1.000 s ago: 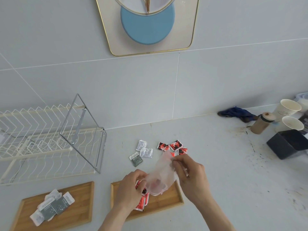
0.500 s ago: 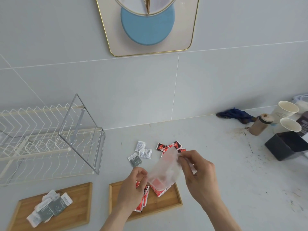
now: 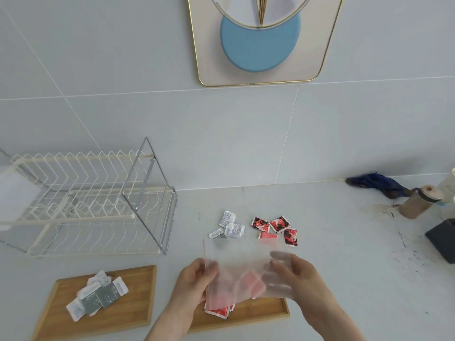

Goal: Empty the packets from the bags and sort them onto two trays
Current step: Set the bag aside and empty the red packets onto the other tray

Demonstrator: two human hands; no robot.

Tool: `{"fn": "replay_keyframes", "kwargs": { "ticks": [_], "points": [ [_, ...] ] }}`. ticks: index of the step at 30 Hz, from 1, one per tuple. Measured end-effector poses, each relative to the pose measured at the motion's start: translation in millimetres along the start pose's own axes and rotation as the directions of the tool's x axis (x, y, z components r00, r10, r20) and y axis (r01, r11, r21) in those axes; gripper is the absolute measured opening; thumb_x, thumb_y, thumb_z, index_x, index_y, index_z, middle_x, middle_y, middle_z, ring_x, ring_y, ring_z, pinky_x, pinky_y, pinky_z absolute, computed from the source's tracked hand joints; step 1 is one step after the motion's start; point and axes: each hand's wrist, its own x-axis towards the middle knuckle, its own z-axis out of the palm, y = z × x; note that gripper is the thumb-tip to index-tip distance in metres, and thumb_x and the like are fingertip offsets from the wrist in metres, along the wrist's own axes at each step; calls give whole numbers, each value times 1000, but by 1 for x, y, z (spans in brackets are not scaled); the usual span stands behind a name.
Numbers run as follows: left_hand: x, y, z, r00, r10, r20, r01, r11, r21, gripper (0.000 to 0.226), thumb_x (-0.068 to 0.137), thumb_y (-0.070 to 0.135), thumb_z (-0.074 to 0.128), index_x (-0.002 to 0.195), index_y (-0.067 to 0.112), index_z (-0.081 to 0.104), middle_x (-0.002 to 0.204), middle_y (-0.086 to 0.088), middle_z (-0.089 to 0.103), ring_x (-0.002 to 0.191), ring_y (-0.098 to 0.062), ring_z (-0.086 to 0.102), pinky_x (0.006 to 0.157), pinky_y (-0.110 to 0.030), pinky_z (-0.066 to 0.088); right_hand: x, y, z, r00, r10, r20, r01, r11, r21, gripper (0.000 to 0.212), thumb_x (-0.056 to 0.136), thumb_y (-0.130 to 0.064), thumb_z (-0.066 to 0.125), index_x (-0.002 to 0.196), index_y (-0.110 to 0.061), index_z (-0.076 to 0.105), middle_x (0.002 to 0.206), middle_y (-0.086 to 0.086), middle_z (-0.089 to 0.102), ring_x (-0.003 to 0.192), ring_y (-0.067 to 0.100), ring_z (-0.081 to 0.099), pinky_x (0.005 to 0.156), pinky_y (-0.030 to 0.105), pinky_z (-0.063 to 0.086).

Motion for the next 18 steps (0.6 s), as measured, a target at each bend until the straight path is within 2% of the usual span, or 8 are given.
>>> {"fn": "replay_keyframes", "kwargs": {
  "ticks": [3,5,7,9,12,13,15,18],
  "points": [
    [-1,1,-23,987,87,-133,-74,992,100,15,89,22,74,85,9,71,74,-5,73,67,-19,66,54,-22,50,14,18,14,994,12,-108,-17,999,-46,11,93,-5,65,90,-1,75,84,21,74,70,24,72,70,37,60],
    [-1,0,-38,968,105,-228,-83,991,104,14,88,22,75,81,11,71,71,-2,69,65,-15,61,47,-18,44,24,29,31,986,1,-165,-16,996,-91,11,91,-6,69,83,-3,75,85,26,75,71,28,71,73,43,57],
    [-2,-1,-53,956,85,-282,-73,996,54,15,89,26,74,85,11,71,72,-1,71,67,-15,63,48,-19,43,29,37,54,986,10,-167,-30,992,-119,9,88,-10,72,81,-6,75,89,29,72,75,34,71,70,47,57],
    [-4,-2,-69,957,68,-281,-65,998,20,17,88,26,74,88,9,72,72,-1,72,62,-12,64,50,-19,44,34,42,73,989,30,-143,-49,990,-131,7,86,-13,75,81,-7,75,91,33,69,73,30,68,69,43,54],
    [-12,-6,-101,949,45,-313,-40,999,22,6,89,15,74,92,10,74,77,-17,72,62,-13,64,56,-25,50,38,41,98,993,31,-116,-48,989,-141,2,86,-9,76,85,-7,76,83,23,76,72,26,69,72,37,56],
    [-14,-8,-115,938,37,-346,-33,999,16,4,90,12,73,93,11,74,82,-21,73,66,-16,65,60,-27,50,39,41,108,994,48,-97,-63,986,-154,1,86,-9,75,87,-8,76,81,18,78,71,25,71,68,34,58],
    [-19,-10,-143,912,16,-410,-28,999,-23,3,90,13,72,92,13,75,85,-16,75,76,-21,67,69,-32,52,38,43,133,995,94,-35,-99,977,-190,5,88,-6,73,92,-9,74,81,16,78,66,24,72,57,32,59],
    [-27,-11,-188,877,-9,-481,-6,1000,-30,13,83,28,79,90,18,75,89,-11,78,86,-27,72,82,-41,54,38,50,179,990,135,31,-124,965,-229,11,88,5,68,97,-2,69,73,16,71,51,25,65,46,31,57]
  ]
}}
